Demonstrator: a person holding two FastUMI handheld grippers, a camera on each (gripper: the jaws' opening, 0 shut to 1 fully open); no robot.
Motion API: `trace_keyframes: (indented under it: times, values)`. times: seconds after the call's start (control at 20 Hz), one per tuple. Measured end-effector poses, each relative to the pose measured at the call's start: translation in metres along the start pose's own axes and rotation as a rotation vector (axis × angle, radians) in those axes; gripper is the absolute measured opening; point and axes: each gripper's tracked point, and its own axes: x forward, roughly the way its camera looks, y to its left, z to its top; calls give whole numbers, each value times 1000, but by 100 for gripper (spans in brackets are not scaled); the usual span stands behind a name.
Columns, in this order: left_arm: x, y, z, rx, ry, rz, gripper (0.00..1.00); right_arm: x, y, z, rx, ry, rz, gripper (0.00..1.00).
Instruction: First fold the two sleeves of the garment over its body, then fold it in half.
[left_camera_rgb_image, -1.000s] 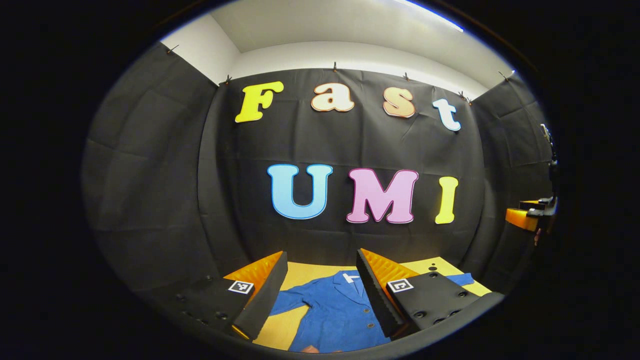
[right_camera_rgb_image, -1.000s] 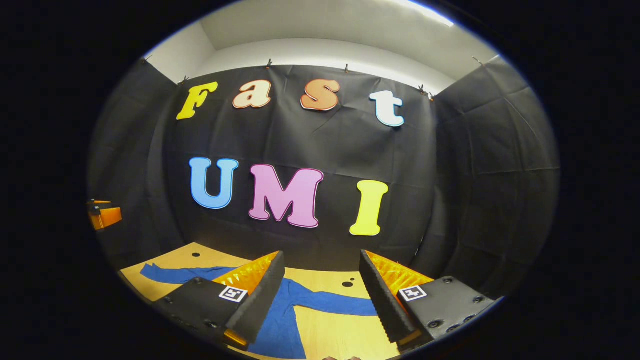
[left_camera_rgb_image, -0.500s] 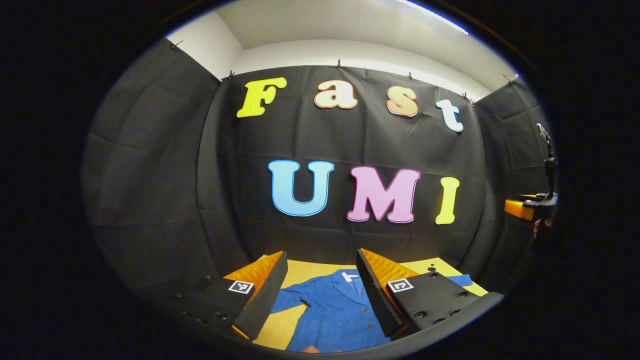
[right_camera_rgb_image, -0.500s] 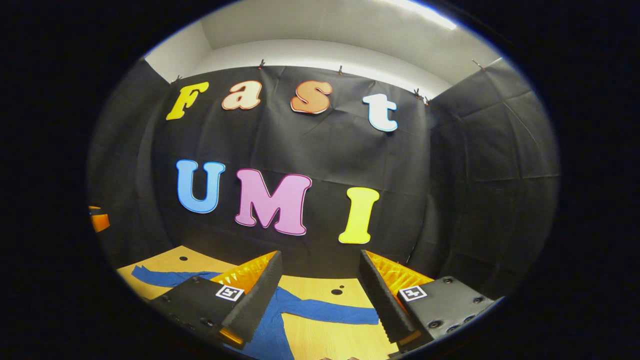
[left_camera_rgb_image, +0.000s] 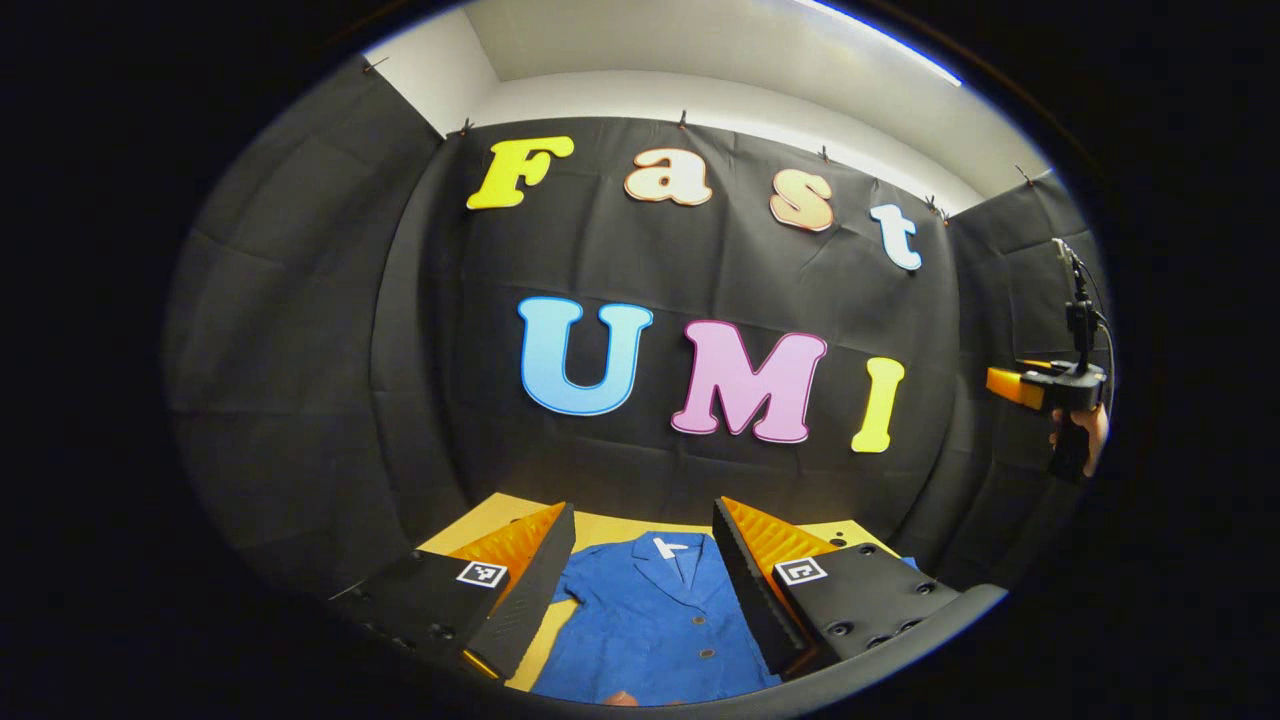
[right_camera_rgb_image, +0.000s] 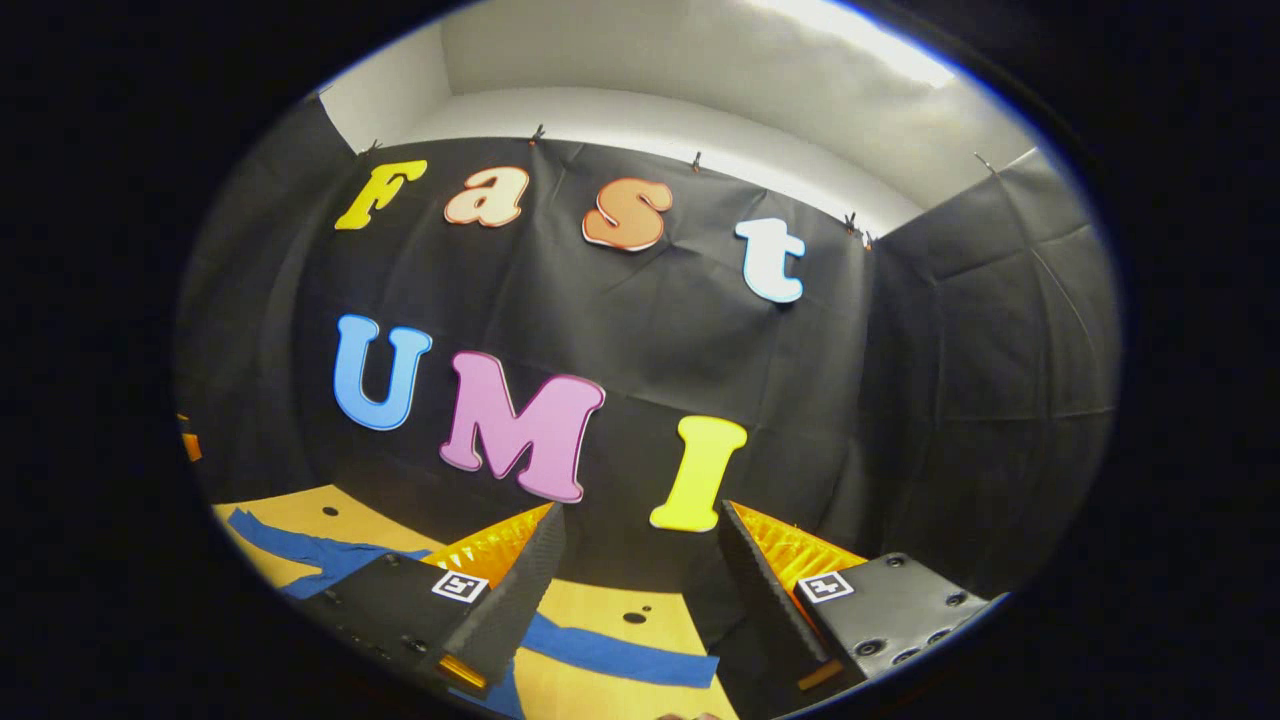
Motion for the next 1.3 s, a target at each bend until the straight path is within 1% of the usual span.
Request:
trace_keyframes:
  times: [0.05, 0.1, 0.15, 0.2, 0.25, 0.35, 0.4, 0.5, 0.55, 0.6, 0.65, 0.7, 0.8, 0.9, 1.0, 1.1, 1.15, 1.2, 1.25, 1.3]
  values:
    - [6, -3, 0, -6, 1, -1, 80, 12, -16, -16, -16, 7, -30, 95]
    - [12, -8, -2, -10, 4, -3, 80, 21, -26, -38, -8, 21, -43, 95]
    - [17, -10, -3, -8, 9, 1, 80, 30, -31, -69, 9, 57, -48, 96]
    - [21, -10, -4, 0, 14, 12, 80, 39, -40, -104, 21, 109, -67, 96]
    - [26, -9, -3, 15, 15, 24, 80, 45, -51, -143, 27, 177, -95, 96]
    - [36, -3, -5, 60, 33, 70, 80, 49, -61, -222, 78, 306, -119, 97]
    - [42, 1, -7, 82, 49, 101, 79, 51, -62, -256, 141, 357, -125, 97]
    - [57, 0, -3, 115, 69, 139, 79, 54, -60, -324, 256, 484, -150, 97]
    - [66, -1, -1, 119, 76, 153, 80, 52, -63, -361, 293, 563, -172, 97]
    - [75, -5, -6, 109, 94, 172, 80, 51, -60, -393, 320, 623, -182, 94]
    - [83, -9, -15, 95, 120, 187, 80, 51, -60, -427, 337, 675, -194, 98]
    - [90, -12, -23, 84, 151, 204, 80, 48, -60, -459, 348, 737, -202, 98]
    - [103, -15, -37, 79, 202, 247, 80, 36, -63, -510, 347, 863, -202, 96]
    - [115, -20, -46, 64, 244, 275, 80, 32, -58, -550, 351, 945, -212, 95]
    - [128, -29, -49, 60, 268, 280, 80, 26, -61, -573, 382, 1000, -239, 96]
    - [139, -36, -46, 87, 267, 282, 80, 17, -61, -583, 438, 1030, -260, 95]
    - [145, -42, -45, 101, 263, 275, 80, 8, -63, -589, 454, 1049, -264, 91]
    - [150, -49, -46, 110, 260, 267, 79, 2, -62, -596, 464, 1064, -266, 95]
    - [157, -57, -47, 113, 261, 255, 79, -4, -58, -596, 459, 1069, -264, 95]
    - [160, -67, -50, 111, 266, 237, 79, 7, -61, -594, 456, 1038, -270, 91]
